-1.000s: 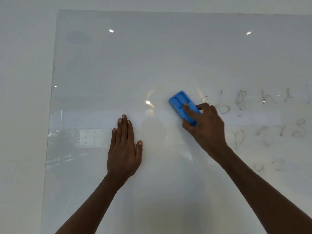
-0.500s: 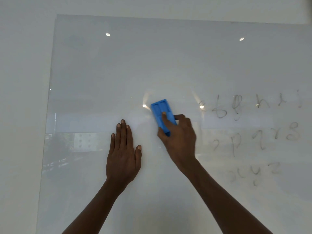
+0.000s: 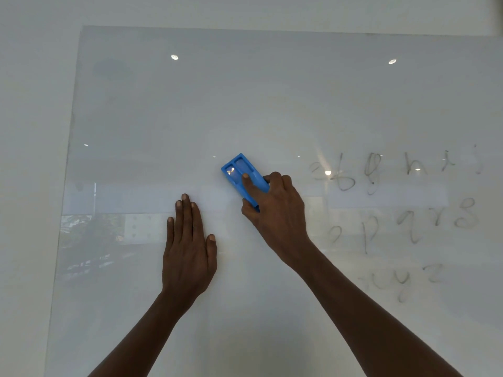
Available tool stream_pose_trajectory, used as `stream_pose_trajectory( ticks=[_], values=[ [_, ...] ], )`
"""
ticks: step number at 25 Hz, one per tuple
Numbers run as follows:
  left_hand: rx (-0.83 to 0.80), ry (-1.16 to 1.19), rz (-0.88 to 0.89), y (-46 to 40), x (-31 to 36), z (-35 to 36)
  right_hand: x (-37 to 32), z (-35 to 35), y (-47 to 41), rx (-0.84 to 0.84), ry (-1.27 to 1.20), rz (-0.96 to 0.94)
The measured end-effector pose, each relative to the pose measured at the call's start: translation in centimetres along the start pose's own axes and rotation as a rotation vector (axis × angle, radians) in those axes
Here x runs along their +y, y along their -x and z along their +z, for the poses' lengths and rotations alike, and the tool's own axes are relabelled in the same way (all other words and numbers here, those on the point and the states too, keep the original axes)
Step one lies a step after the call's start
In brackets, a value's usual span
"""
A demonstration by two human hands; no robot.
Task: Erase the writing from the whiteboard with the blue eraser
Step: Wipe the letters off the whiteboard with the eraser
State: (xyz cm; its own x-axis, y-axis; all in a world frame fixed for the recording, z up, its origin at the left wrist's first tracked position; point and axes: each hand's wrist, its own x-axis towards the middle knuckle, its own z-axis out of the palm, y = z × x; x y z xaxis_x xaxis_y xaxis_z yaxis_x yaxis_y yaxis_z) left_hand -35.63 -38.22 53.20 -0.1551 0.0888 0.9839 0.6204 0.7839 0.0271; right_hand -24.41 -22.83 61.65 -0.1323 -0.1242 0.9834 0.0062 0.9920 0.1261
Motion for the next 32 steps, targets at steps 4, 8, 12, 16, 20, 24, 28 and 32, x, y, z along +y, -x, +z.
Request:
stream_pose_trajectory(
  ticks=[4,8,12,16,20,24,28,32],
  values=[
    [-0.028,0.022,0.067,0.3,2.8,0.9,3.8,-1.1,0.1,0.035,0.009,0.030],
    [-0.041,0.041,0.074,0.2,7.3,2.4,8.1,-2.2,0.3,0.063,0.039,0.064],
    [-0.031,0.035,0.042,0.1,10.1,3.3,13.2,-3.9,1.0,0.086,0.047,0.107],
    [0.003,-0.005,0.050,0.2,10.5,3.6,18.3,-5.7,1.8,0.107,0.062,0.190],
    [0.011,-0.033,0.053,0.2,10.4,3.8,22.1,-6.8,2.9,0.132,0.073,0.262],
    [0.006,-0.041,0.037,0.3,10.5,3.9,24.3,-7.3,4.4,0.190,0.049,0.373],
    [0.011,-0.032,0.036,0.3,10.5,3.9,23.5,-6.4,3.9,0.274,0.006,0.507],
    [0.009,-0.031,0.040,0.3,10.6,4.0,20.8,-5.6,1.7,0.309,-0.066,0.485]
  ],
)
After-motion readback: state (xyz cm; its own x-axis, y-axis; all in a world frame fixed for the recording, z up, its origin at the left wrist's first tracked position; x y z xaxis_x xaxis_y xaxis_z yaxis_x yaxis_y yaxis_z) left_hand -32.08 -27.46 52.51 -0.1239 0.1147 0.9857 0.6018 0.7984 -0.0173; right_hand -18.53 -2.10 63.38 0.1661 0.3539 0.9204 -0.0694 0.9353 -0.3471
